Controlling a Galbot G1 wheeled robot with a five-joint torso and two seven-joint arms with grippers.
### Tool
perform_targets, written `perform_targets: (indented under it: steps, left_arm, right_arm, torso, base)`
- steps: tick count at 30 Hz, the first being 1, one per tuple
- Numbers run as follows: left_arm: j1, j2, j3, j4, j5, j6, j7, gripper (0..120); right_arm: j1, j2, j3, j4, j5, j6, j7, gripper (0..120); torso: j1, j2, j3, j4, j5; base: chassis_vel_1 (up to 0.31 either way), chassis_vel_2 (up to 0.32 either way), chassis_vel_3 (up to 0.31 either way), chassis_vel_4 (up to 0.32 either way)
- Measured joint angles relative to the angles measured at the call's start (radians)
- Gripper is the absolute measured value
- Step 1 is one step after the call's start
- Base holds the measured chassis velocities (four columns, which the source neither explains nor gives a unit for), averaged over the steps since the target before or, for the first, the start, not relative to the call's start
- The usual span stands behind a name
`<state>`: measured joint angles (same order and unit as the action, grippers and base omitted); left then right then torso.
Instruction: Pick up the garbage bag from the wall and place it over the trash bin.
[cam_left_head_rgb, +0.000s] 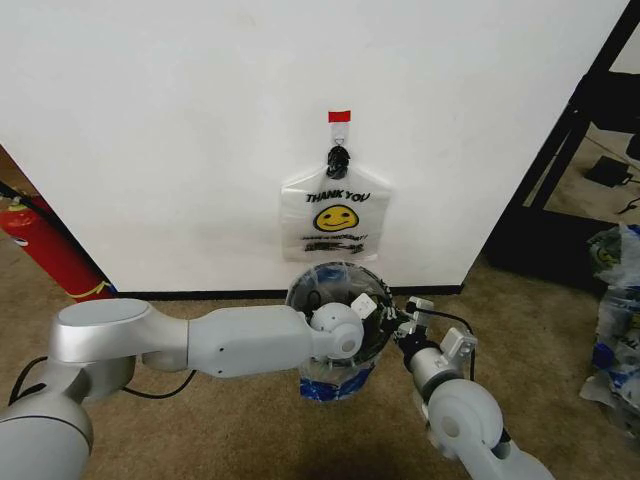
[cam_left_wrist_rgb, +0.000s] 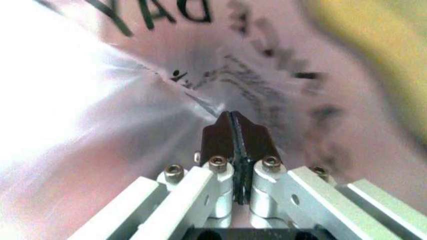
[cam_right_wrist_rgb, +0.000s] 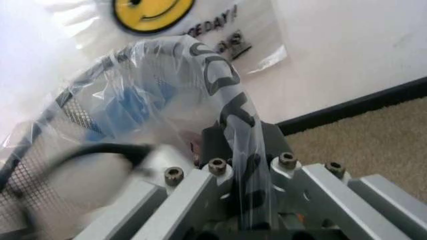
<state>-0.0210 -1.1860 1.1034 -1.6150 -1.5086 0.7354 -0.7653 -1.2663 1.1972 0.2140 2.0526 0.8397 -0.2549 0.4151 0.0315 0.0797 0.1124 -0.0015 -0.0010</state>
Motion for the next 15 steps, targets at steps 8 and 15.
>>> perform_targets:
  steps: [8, 15]
  left_arm:
    - [0.010, 0.164, -0.115, -0.240, 0.114, -0.001, 0.104, 0]
    - [0.193, 0.331, -0.420, -0.450, 0.145, -0.082, 0.169, 0]
  right_arm:
    - [0.031, 0.057, 0.012, -0.093, -0.026, 0.019, -0.009, 1]
    - [0.038, 0.113, 0.012, -0.131, 0.086, 0.007, 0.011, 1]
  torso:
    - [0.000, 0.000, 0.000, 0.0002, -0.0001]
    - [0.000, 0.000, 0.000, 0.0002, -0.0003]
  base:
    - [0.000, 0.000, 0.000, 0.000]
    - [0.000, 0.000, 0.000, 0.000]
